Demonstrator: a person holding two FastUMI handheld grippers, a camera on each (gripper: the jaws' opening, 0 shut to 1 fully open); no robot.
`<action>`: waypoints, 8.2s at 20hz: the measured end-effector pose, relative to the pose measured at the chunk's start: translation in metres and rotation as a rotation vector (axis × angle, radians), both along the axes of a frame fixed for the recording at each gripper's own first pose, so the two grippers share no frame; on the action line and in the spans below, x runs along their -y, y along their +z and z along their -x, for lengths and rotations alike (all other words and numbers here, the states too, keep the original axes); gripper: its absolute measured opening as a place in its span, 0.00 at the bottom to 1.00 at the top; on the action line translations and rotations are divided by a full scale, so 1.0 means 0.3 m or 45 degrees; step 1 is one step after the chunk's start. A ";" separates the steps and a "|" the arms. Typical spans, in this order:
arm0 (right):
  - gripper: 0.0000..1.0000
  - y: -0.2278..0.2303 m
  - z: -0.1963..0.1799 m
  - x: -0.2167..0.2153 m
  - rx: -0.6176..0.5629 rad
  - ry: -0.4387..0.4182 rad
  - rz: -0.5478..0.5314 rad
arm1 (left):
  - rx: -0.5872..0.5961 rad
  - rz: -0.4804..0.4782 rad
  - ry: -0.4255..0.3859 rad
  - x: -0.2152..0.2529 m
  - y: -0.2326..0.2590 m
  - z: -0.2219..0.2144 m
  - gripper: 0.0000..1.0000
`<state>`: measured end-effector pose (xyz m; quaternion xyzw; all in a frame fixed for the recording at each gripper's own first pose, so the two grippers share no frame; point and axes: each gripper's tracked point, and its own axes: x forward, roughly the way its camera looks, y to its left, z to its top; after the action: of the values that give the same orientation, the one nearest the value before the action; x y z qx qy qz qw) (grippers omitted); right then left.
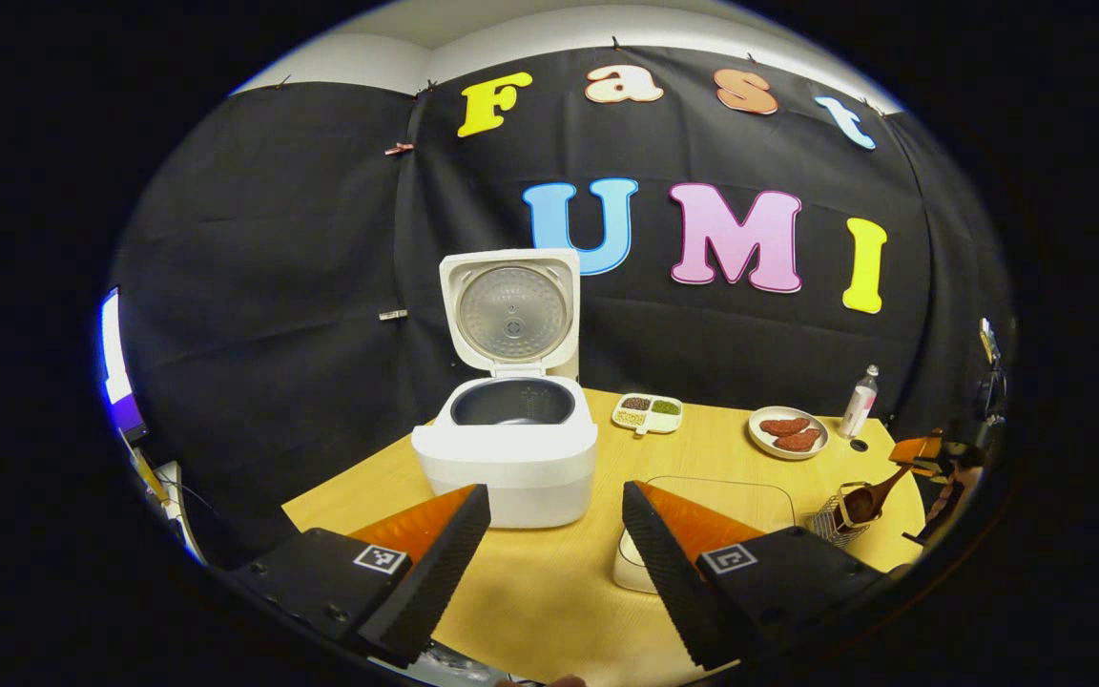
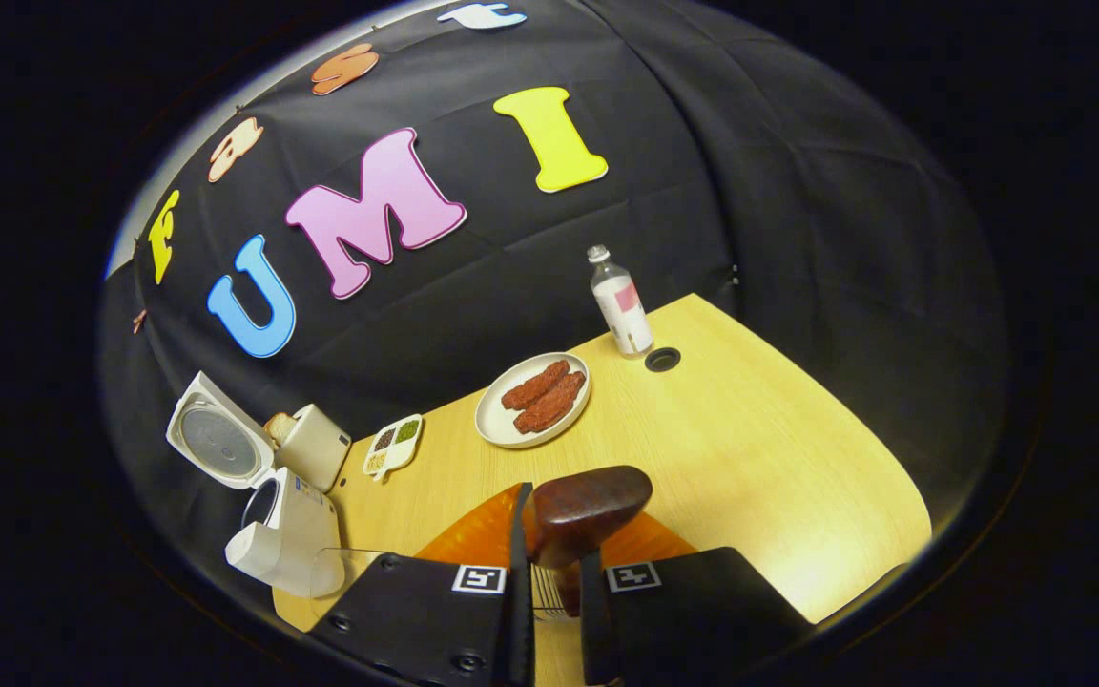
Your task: Close the left gripper, press the button to open the rice cooker; take a wooden spoon from the chopstick holder with the right hand, scoop a spoonful of rice and pour it into the rice cooker, then put the wooden spoon back into the chopstick holder.
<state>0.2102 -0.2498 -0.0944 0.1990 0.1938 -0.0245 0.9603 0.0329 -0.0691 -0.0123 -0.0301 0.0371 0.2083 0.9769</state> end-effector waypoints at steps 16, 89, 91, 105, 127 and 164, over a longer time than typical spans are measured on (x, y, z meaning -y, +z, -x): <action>0.23 0.303 0.150 -0.417 0.165 -0.011 0.050 | 0.010 -0.329 -0.355 -0.301 0.002 -0.027 0.97; 0.23 0.238 0.096 -1.039 -0.275 0.010 -1.204 | -0.035 0.133 -0.364 -0.592 -0.186 0.118 0.96; 0.23 0.258 0.071 -1.102 -0.283 0.036 -1.219 | -0.024 0.127 -0.351 -0.612 -0.175 0.125 0.96; 0.23 0.330 -0.147 -1.574 -0.219 0.243 -1.012 | 0.026 0.216 -0.235 -0.783 -0.166 0.127 0.96; 0.23 0.300 -0.303 -1.898 0.168 0.626 -0.009 | 0.043 0.244 -0.192 -0.837 -0.108 0.117 0.95; 0.23 0.646 -0.074 -1.472 0.489 0.604 0.210 | 0.034 0.250 -0.357 -0.556 -0.077 0.102 0.95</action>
<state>0.2323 0.1918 0.0994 0.0708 0.0474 0.2225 0.9712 0.0023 0.0978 -0.0355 -0.1228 0.0481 0.0651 0.9891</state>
